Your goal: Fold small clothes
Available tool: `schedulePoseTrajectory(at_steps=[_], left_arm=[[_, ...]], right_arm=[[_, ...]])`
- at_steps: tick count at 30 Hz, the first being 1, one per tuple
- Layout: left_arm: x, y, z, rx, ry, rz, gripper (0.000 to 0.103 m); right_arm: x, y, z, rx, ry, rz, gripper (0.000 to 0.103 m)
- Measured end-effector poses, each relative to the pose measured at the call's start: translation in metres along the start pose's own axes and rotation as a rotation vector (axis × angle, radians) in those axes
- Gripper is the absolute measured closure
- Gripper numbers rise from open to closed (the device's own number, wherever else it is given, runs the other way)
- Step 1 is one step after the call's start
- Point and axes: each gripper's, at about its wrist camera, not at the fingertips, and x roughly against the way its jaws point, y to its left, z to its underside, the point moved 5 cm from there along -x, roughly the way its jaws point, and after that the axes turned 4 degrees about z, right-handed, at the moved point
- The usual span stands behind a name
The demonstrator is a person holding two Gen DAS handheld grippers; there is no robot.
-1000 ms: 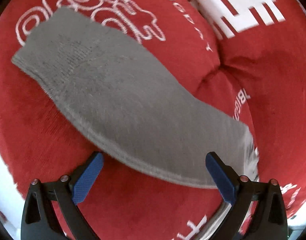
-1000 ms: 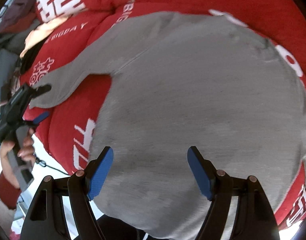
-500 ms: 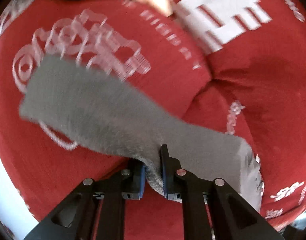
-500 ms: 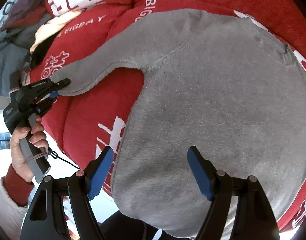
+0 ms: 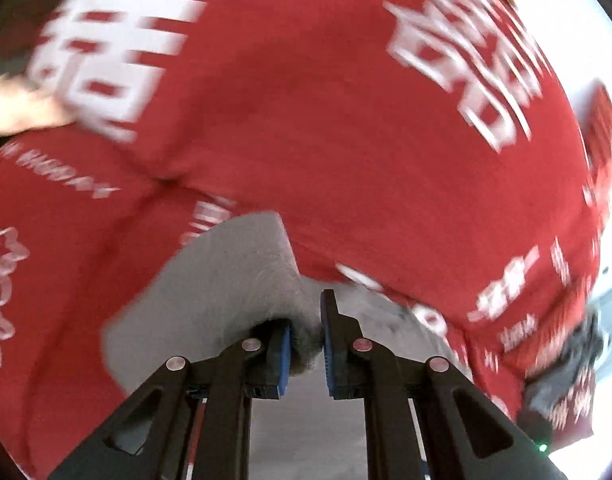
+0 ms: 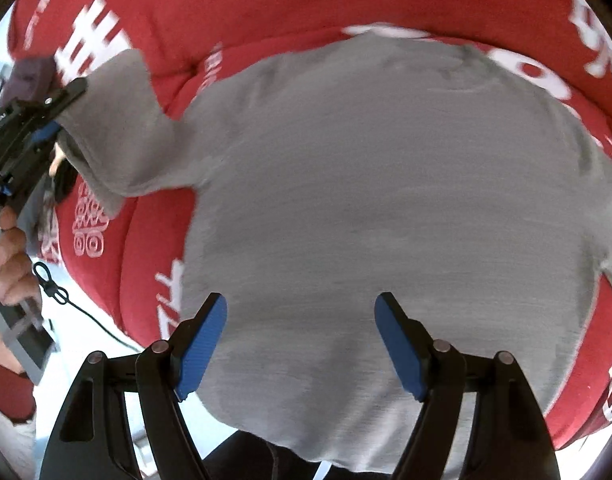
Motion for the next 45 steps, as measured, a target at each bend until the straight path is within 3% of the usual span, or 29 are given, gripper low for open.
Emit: schedulePoseTrajectory(at_steps=[4, 8, 10, 12, 13, 14, 18, 21, 24, 28, 30, 32, 34, 37, 38, 39, 41, 43, 45], left_arm=[[-0.062, -0.065, 0.035, -0.134, 0.123, 0.023, 0.089], [-0.117, -0.1, 0.08, -0.265, 0.244, -0.035, 0.089], [-0.139, -0.102, 0.101, -0.303, 0.295, -0.106, 0.088], [-0.151, -0.098, 0.115, -0.312, 0.339, -0.173, 0.062], [-0.149, -0.095, 0.119, -0.299, 0.336, -0.187, 0.035], [-0.144, -0.093, 0.118, -0.292, 0.318, -0.209, 0.017], [-0.109, -0.093, 0.106, -0.331, 0.282, -0.224, 0.015], [-0.066, -0.078, 0.091, -0.337, 0.226, -0.259, 0.015], [-0.03, -0.037, 0.075, -0.304, 0.178, -0.379, 0.015], [-0.009, 0.035, 0.079, -0.222, 0.228, -0.514, 0.015], [-0.008, 0.061, 0.089, -0.2, 0.261, -0.545, 0.015], [-0.012, 0.073, 0.095, -0.198, 0.278, -0.549, 0.015], [-0.022, 0.078, 0.096, -0.211, 0.283, -0.543, 0.015], [-0.036, 0.078, 0.097, -0.233, 0.287, -0.535, 0.015], [-0.041, 0.076, 0.097, -0.24, 0.287, -0.544, 0.015], [-0.045, 0.076, 0.097, -0.242, 0.288, -0.552, 0.015], [-0.048, 0.077, 0.093, -0.228, 0.281, -0.556, 0.015], [-0.049, 0.078, 0.086, -0.209, 0.262, -0.575, 0.015], [-0.049, 0.082, 0.082, -0.186, 0.254, -0.583, 0.015]], right_arm=[[0.013, -0.052, 0.002, -0.089, -0.022, 0.01, 0.023], [0.013, -0.104, 0.008, -0.182, -0.009, 0.015, 0.023], [0.012, -0.123, 0.013, -0.21, -0.01, 0.025, 0.023], [0.008, -0.137, 0.018, -0.237, -0.004, 0.033, 0.024], [0.007, -0.144, 0.019, -0.249, -0.001, 0.034, 0.024], [0.007, -0.148, 0.019, -0.254, -0.002, 0.034, 0.024], [0.013, -0.145, 0.006, -0.211, -0.029, 0.062, 0.024], [0.021, -0.123, -0.016, -0.097, -0.082, 0.087, 0.024], [0.024, -0.079, -0.044, 0.083, -0.136, 0.093, 0.023], [0.007, -0.004, -0.07, 0.358, -0.178, 0.109, 0.023], [-0.014, 0.025, -0.078, 0.475, -0.166, 0.147, 0.024], [-0.037, 0.046, -0.08, 0.593, -0.159, 0.23, 0.024], [-0.058, 0.057, -0.083, 0.71, -0.183, 0.373, 0.024], [-0.083, 0.064, -0.087, 0.815, -0.19, 0.517, 0.024], [-0.089, 0.065, -0.089, 0.839, -0.186, 0.546, 0.031], [-0.091, 0.064, -0.091, 0.849, -0.193, 0.547, 0.058], [-0.078, 0.062, -0.1, 0.779, -0.227, 0.492, 0.09], [-0.046, 0.045, -0.116, 0.569, -0.298, 0.355, 0.09], [-0.011, 0.0, -0.129, 0.246, -0.355, 0.155, 0.09]])
